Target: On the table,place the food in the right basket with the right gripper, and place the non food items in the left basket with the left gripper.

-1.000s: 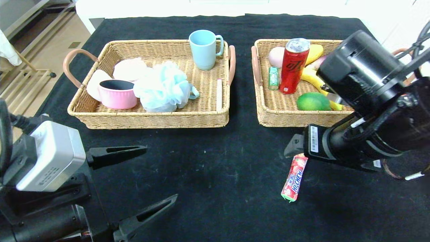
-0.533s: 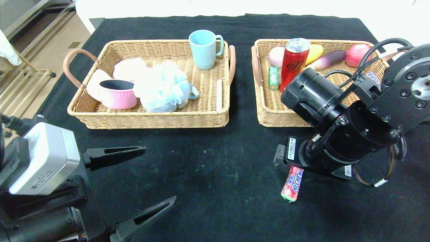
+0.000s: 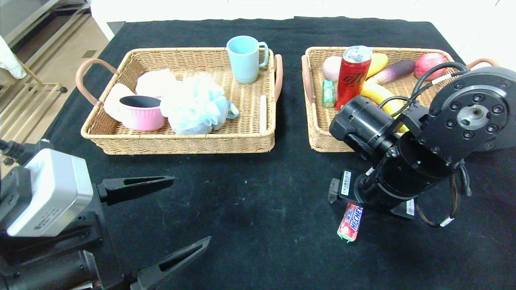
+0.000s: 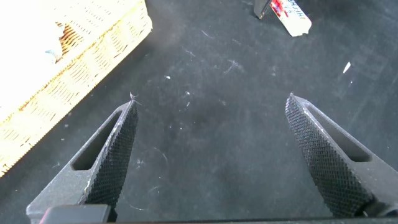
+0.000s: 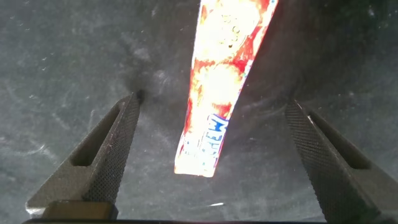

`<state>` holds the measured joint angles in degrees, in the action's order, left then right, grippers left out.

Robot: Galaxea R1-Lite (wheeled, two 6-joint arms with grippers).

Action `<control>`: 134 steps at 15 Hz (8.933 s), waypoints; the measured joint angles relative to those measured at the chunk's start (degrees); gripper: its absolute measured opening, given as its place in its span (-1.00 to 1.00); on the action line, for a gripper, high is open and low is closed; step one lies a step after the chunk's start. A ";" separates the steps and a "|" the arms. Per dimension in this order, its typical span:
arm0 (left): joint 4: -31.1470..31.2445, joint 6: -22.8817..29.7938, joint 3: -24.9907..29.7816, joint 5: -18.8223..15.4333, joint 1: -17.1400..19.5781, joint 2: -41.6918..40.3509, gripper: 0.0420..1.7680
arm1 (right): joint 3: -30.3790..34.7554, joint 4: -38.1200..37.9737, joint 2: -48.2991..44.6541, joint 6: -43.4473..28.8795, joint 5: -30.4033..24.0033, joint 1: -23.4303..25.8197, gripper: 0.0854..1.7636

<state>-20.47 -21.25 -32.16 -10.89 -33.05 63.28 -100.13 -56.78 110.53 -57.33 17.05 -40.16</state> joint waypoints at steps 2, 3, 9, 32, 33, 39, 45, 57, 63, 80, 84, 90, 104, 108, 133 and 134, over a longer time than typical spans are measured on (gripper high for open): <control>0.00 -0.07 0.00 0.04 0.00 -0.11 0.94 | 0.07 0.09 0.35 -0.09 0.00 0.00 0.84; -0.01 -0.07 0.00 0.02 0.00 -0.17 0.94 | 0.18 0.20 0.52 -0.11 0.00 0.02 0.61; -0.04 -0.09 0.20 -0.02 0.00 -0.27 0.94 | 0.27 0.30 1.07 -0.11 -0.11 -0.44 -0.23; 0.07 -0.44 0.60 -0.09 -0.11 0.00 0.94 | 0.90 -1.07 -4.08 0.02 3.61 -3.50 -0.68; 0.02 -0.44 0.66 -0.07 -0.35 0.00 0.94 | 0.96 -1.12 -4.63 0.69 3.95 -3.54 -0.68; -0.04 -0.44 0.88 -0.02 -1.12 0.13 0.94 | 0.96 -1.21 -10.62 10.92 4.79 -1.95 -0.68; -0.01 -0.44 0.91 -0.05 -1.29 0.28 0.94 | 1.51 -1.12 -14.12 19.58 5.49 2.65 -0.68; 0.05 -1.35 1.05 0.06 -1.46 0.20 0.94 | -8.11 -0.16 -13.92 35.69 5.60 14.01 -0.68; 0.07 -1.84 1.23 0.12 -1.84 0.20 0.94 | -10.64 7.64 -11.28 44.00 5.51 19.26 -0.68; -0.06 -1.84 1.57 0.12 -3.00 0.11 0.94 | -10.86 31.60 -2.35 52.52 5.51 27.54 -0.68; -0.06 -1.84 1.57 0.12 -2.97 0.09 0.94 | -10.89 32.04 -1.49 52.57 5.51 27.82 -0.41; 0.00 -1.88 1.66 0.12 -3.13 0.09 0.94 | -10.86 31.95 -1.55 52.91 5.51 27.98 0.31; -3.80 -0.90 1.93 11.90 -0.68 -4.24 0.94 | 19.82 31.73 -29.42 53.54 5.07 23.30 0.83; 4.64 -0.94 1.88 14.58 0.22 -11.69 0.94 | 31.63 31.43 -44.47 56.67 3.23 21.05 0.87; 60.90 3.43 -21.42 -4.66 32.95 -57.72 0.94 | 39.44 0.39 -95.57 57.62 -19.97 37.24 0.92; 61.01 3.39 -20.52 -4.84 32.98 -58.69 0.94 | 41.27 0.41 -96.73 57.84 -20.14 37.74 0.92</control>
<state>40.55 -17.86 -52.68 -15.73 -0.07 4.60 -58.87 -56.37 13.80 0.51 -3.08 -2.41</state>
